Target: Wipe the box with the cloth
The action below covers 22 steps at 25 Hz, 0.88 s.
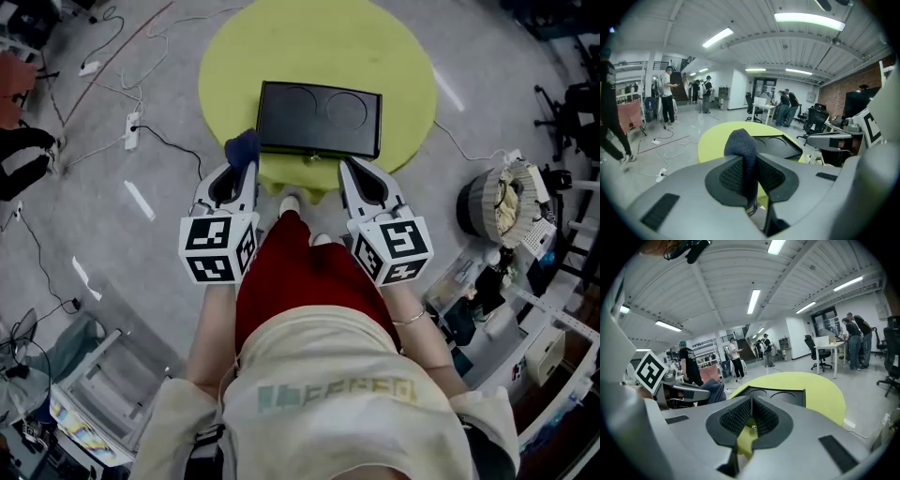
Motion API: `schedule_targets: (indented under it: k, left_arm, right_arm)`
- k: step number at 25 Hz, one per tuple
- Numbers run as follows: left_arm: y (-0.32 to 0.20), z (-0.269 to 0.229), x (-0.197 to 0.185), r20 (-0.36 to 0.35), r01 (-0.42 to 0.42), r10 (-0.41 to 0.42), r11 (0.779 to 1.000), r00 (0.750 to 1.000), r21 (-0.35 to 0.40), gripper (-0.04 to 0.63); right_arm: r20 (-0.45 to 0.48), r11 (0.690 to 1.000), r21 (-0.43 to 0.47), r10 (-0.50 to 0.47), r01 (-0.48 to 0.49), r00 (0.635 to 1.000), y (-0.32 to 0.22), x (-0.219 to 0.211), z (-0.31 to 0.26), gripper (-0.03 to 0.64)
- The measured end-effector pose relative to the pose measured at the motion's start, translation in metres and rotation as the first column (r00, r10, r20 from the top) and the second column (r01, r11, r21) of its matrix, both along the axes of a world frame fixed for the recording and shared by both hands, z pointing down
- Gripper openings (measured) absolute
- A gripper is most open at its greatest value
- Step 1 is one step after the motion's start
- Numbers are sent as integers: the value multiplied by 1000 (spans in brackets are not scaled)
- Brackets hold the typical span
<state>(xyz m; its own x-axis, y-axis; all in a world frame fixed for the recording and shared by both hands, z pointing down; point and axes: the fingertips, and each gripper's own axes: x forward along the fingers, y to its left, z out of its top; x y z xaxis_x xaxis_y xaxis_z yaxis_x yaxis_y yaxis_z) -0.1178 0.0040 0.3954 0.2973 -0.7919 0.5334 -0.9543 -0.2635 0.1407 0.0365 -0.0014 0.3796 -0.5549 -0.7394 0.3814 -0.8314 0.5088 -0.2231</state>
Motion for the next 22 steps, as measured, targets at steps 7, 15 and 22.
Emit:
schedule_targets:
  k: [7, 15, 22]
  left_arm:
    - [44, -27, 40, -11, 10, -8, 993, 1000, 119, 64]
    - [85, -50, 66, -7, 12, -11, 978, 1000, 208, 64]
    - [120, -63, 86, -18, -8, 14, 957, 1000, 291, 63]
  right_arm:
    - [26, 999, 51, 13, -14, 1000, 43, 38, -18, 38]
    - [48, 994, 105, 2, -7, 999, 83, 58, -37, 38]
    - [74, 986, 167, -18, 5, 997, 111, 69, -56, 38]
